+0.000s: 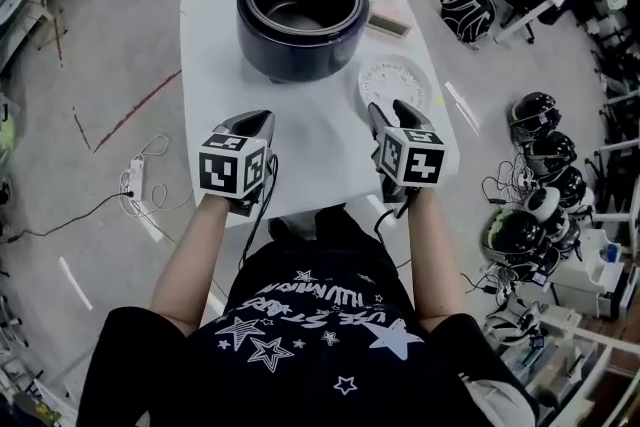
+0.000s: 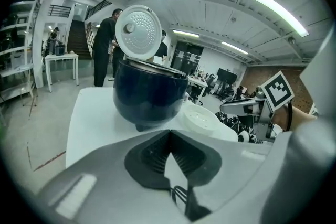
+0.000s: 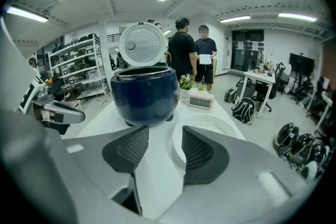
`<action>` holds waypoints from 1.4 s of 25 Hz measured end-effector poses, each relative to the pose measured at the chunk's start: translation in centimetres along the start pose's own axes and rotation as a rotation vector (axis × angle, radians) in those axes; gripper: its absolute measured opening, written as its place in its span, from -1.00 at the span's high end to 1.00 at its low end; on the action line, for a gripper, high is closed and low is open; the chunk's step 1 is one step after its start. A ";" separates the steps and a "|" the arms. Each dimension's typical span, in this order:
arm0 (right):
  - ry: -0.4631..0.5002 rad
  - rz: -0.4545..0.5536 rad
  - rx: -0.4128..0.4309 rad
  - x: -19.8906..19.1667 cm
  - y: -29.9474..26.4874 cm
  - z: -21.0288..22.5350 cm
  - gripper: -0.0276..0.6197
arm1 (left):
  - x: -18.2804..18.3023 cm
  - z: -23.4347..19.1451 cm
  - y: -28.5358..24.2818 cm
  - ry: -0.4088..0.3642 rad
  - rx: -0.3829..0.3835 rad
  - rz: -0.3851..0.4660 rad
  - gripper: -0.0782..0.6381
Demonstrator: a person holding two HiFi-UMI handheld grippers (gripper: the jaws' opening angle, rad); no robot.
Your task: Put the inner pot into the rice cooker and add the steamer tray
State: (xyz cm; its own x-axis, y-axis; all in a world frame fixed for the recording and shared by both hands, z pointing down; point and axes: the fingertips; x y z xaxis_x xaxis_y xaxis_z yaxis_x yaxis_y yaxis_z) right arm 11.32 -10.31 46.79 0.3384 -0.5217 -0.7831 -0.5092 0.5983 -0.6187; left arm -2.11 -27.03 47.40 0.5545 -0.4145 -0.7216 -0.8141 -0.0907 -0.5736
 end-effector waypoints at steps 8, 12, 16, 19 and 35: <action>-0.077 -0.069 -0.034 -4.8 -1.0 4.8 0.10 | -2.4 1.5 -3.4 0.014 -0.012 -0.094 0.77; -0.104 -0.117 -0.050 -6.5 -2.1 8.7 0.07 | -2.4 2.6 -5.6 0.025 0.001 -0.123 0.77; -0.138 -0.142 -0.072 -7.7 -3.1 13.0 0.07 | -2.1 3.8 -8.1 0.025 0.024 -0.144 0.77; -0.153 -0.157 -0.078 -8.4 -3.9 15.7 0.08 | -1.6 4.8 -9.8 0.024 0.041 -0.148 0.77; -0.164 -0.274 0.034 -11.6 -9.8 20.6 0.18 | -1.7 7.7 -15.1 0.045 0.131 -0.171 0.77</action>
State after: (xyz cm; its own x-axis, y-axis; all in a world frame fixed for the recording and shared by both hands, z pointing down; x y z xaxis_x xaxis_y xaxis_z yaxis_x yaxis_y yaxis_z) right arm 28.67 2.35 60.60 0.5842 -0.5627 -0.5849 -0.3559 0.4701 -0.8077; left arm 10.58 -18.00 54.31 0.6722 -0.4437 -0.5927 -0.6775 -0.0458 -0.7341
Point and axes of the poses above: the fingertips, and each gripper's own axes: y backward along the fingers, z to its right, x out of its top, and after that the axes turned 9 degrees about y, right-handed
